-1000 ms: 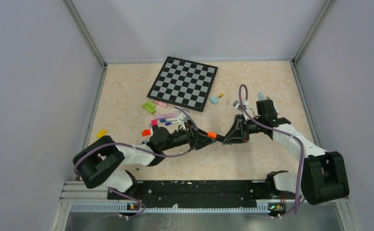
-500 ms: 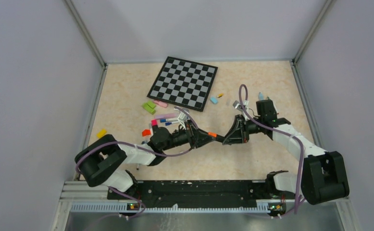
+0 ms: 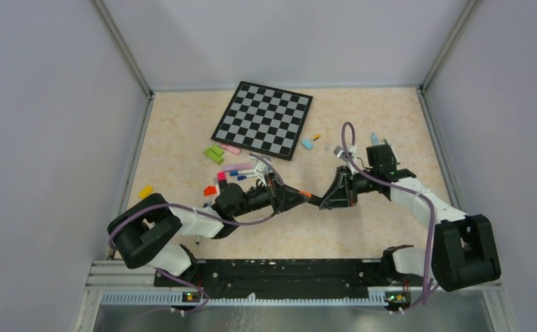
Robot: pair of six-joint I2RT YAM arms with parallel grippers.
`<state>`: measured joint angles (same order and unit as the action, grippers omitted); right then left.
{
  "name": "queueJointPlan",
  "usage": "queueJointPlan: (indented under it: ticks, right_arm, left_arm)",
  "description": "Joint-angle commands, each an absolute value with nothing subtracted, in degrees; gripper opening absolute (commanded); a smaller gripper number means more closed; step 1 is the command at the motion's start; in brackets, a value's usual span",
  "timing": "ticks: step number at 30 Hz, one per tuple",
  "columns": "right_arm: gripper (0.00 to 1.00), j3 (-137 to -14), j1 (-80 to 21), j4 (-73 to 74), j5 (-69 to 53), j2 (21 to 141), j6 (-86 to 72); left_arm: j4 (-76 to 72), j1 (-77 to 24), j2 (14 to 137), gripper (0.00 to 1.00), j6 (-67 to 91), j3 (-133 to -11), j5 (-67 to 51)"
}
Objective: Open the pen caps
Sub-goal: Open the pen cap from the pen.
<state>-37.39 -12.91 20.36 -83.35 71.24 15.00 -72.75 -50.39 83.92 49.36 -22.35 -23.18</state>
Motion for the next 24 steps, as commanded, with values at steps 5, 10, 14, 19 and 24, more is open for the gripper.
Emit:
queueJointPlan:
  ticks: [5,10,14,19,24]
  right_arm:
    - [0.00,-39.33,-13.28,24.92,-81.70,72.73,19.95]
    - [0.00,-39.81,-13.33,26.01,-81.19,73.65,21.00]
    - [0.00,-40.22,-13.32,26.57,-80.66,74.54,21.47]
    - [0.00,-42.71,-12.50,31.24,-77.09,74.67,27.01]
    - [0.00,-46.09,-5.87,33.16,-66.41,72.05,31.23]
  left_arm:
    - [-77.66,-45.20,75.84,0.00,46.46,-22.61,-20.04]
    - [-71.98,-39.63,68.73,0.00,42.64,-24.04,-14.42]
    - [-72.05,-36.69,66.55,0.00,41.34,-24.91,-11.93]
    - [-69.82,-35.00,67.29,0.00,41.32,-27.62,-16.45]
    - [-63.65,-34.92,68.17,0.00,41.28,-28.37,-21.17]
